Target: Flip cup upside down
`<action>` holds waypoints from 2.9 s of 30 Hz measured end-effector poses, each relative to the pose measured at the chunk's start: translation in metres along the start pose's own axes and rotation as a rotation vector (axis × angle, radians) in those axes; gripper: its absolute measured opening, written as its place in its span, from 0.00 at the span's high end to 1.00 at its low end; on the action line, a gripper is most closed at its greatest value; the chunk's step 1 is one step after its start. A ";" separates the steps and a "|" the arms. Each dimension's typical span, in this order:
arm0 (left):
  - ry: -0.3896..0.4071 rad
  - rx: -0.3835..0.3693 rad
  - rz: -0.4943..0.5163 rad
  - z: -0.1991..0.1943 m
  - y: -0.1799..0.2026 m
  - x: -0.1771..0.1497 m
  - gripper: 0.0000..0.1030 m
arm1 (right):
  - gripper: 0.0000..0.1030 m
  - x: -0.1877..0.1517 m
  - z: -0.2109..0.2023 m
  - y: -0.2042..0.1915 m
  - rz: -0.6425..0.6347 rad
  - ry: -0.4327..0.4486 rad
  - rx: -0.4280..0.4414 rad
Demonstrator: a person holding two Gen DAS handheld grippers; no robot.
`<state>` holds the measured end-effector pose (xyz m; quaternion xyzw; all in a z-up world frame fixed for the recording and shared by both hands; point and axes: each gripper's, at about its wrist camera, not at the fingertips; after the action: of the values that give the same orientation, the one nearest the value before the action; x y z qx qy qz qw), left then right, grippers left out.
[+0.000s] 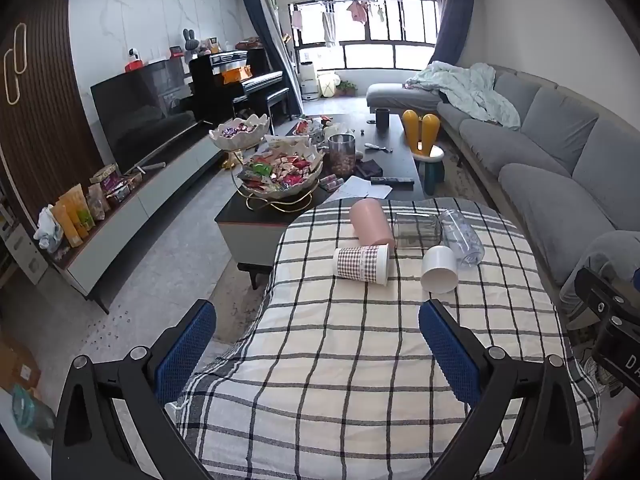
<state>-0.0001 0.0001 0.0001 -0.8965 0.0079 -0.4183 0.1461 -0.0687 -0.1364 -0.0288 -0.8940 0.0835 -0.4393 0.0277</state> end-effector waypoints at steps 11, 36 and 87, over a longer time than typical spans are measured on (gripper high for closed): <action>0.003 0.006 0.004 0.002 -0.001 0.005 0.00 | 0.01 0.000 -0.001 0.001 0.013 0.006 0.011; 0.015 0.005 0.002 -0.004 -0.002 0.004 0.00 | 0.01 0.000 -0.001 0.001 0.014 0.010 0.012; 0.007 0.007 0.001 0.008 0.002 -0.005 0.00 | 0.01 0.000 0.002 0.004 0.018 0.001 0.017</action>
<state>0.0033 0.0005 -0.0091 -0.8944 0.0073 -0.4214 0.1496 -0.0675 -0.1407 -0.0312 -0.8927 0.0878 -0.4403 0.0389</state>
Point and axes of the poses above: each gripper's, at about its wrist camera, not at the fingertips, and z roughly the way its jaws point, y to its right, x to its top, and after that the axes turned 15 degrees about x, right-handed
